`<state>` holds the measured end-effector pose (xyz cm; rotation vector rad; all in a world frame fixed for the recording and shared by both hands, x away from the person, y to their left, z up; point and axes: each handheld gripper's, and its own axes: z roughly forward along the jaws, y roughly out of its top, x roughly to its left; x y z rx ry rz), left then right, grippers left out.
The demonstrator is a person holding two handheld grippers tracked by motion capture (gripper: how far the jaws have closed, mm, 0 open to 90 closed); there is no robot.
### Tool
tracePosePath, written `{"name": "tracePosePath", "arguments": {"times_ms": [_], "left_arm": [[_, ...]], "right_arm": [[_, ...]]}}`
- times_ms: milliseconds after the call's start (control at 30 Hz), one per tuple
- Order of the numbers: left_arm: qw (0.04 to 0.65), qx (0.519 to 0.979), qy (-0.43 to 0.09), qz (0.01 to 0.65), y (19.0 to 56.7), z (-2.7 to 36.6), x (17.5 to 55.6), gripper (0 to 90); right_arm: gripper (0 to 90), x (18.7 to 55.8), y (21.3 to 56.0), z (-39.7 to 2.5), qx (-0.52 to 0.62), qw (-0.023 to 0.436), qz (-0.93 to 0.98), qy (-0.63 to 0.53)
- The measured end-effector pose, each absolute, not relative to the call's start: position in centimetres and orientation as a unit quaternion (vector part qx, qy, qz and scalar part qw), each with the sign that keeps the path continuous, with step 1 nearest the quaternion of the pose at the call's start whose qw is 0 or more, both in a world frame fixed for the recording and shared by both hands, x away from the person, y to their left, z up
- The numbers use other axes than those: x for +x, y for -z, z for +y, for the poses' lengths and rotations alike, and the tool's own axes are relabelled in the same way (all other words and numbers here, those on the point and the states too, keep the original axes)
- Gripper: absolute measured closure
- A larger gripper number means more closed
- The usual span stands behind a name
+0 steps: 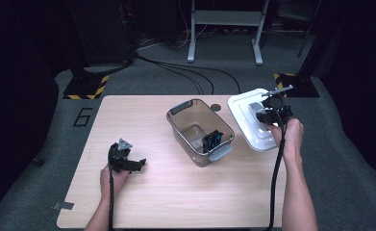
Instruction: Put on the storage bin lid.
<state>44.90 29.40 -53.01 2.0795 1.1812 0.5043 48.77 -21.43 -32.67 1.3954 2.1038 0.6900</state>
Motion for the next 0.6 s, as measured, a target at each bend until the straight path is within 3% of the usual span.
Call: {"name": "tracePosePath", "arguments": {"times_ms": [600], "left_arm": [[0.342, 0.799, -0.194, 0.454, 53.0, 29.4, 44.9, 2.4]], "right_arm": [[66.9, 49.1, 29.6, -17.2, 0.473, 0.241, 0.801, -0.276]]}}
